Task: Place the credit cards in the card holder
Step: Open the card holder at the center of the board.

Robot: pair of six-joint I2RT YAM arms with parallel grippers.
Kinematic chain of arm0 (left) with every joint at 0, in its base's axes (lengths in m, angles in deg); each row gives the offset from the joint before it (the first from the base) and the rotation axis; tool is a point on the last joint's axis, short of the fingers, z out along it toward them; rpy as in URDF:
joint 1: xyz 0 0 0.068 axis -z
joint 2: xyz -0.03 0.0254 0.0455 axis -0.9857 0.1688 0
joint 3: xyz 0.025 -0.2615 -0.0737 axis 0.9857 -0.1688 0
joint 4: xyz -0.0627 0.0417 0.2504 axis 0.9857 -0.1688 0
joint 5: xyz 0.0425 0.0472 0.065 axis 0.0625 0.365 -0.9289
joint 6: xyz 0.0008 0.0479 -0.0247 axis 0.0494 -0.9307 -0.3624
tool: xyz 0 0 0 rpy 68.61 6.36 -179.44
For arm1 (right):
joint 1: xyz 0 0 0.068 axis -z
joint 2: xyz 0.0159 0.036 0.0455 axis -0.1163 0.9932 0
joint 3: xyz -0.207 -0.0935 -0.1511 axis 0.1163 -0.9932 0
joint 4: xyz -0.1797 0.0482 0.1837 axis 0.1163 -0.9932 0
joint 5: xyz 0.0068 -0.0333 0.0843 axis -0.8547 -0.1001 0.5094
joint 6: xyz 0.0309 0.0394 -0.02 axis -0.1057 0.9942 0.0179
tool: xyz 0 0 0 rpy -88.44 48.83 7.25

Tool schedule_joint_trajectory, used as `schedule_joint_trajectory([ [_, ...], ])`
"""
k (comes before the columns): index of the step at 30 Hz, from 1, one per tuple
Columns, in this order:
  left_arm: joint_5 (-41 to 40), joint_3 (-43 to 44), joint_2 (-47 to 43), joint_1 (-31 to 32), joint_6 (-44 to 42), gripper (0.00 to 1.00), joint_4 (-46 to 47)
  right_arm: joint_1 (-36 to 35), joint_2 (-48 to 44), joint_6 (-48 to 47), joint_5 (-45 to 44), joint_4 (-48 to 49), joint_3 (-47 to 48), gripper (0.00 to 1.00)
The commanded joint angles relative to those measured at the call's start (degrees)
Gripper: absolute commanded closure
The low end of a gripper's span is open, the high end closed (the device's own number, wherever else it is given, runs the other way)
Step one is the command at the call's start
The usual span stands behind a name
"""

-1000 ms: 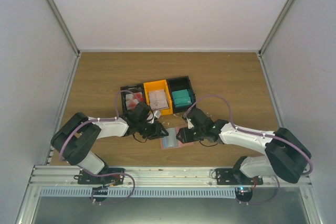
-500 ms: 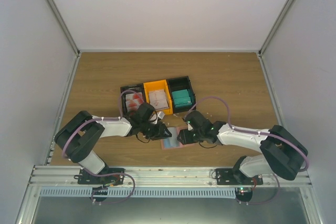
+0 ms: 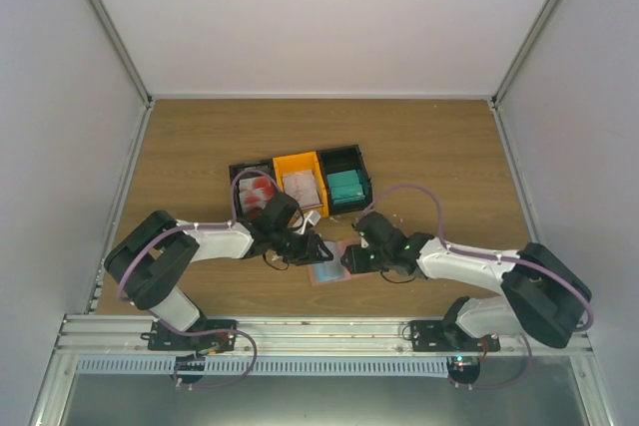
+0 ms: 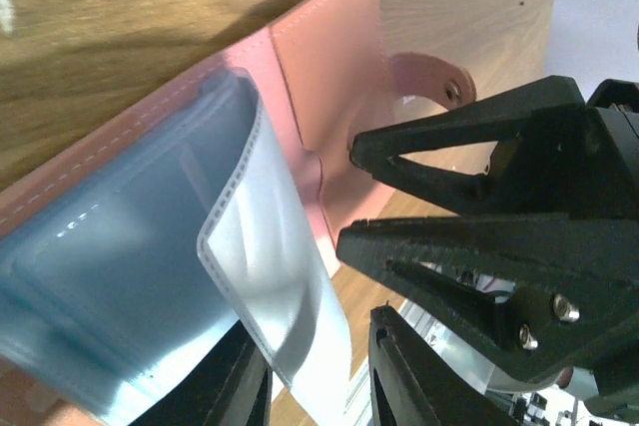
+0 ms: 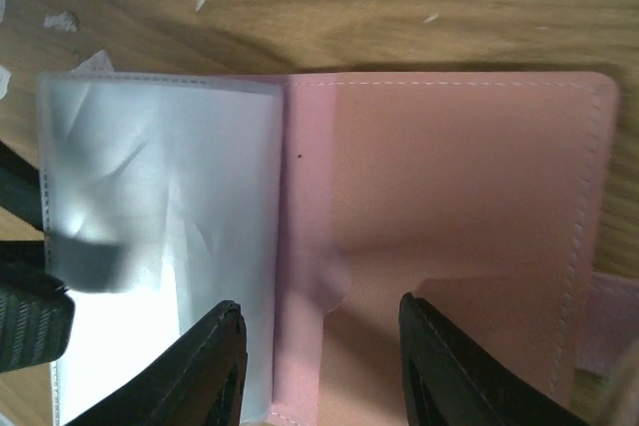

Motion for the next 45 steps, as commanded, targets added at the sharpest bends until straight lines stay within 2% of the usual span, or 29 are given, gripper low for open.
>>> schedule_joint_trajectory([
  [1,2.91,2.15,0.08,0.96,-1.04,0.69,4.13,-0.31,-5.27,2.84,-6.77,-2.05,-1.54,0.56],
  [8,4.12,5.61,2.87,2.52,-1.69,0.61,4.92,-0.31,-14.50,5.60,-14.02,-6.32,-1.84,0.53],
  [14,3.32,8.97,7.24,3.68,-2.36,0.60,4.40,-0.31,-20.03,8.09,-17.57,-9.42,-2.49,0.53],
  [16,3.34,9.96,8.83,4.05,-2.44,0.60,4.38,-0.31,-22.01,8.30,-17.50,-9.74,-2.93,0.56],
  [19,3.40,11.73,10.69,4.80,-2.80,0.59,4.19,-0.31,-24.20,7.13,-14.82,-9.65,-2.96,0.66],
  [26,1.80,14.57,14.80,5.51,-2.79,0.57,2.43,-0.23,-25.81,5.55,-10.15,-10.98,-2.11,0.77],
  [30,1.00,14.62,15.73,5.50,-2.32,0.58,2.12,-0.29,-23.37,3.28,-5.05,-8.83,-2.07,0.86],
  [34,1.01,14.53,15.82,5.50,-2.38,0.65,2.12,-0.25,-18.53,1.39,-1.72,-6.11,-2.07,0.96],
  [39,0.60,14.09,14.31,5.50,-2.39,0.69,1.85,-0.22,-11.21,1.06,-2.41,-5.19,-1.76,0.98],
  [45,-2.97,13.10,9.44,5.50,-3.75,0.69,-2.30,-0.07,-4.03,-0.62,-10.78,-6.59,0.00,0.96],
])
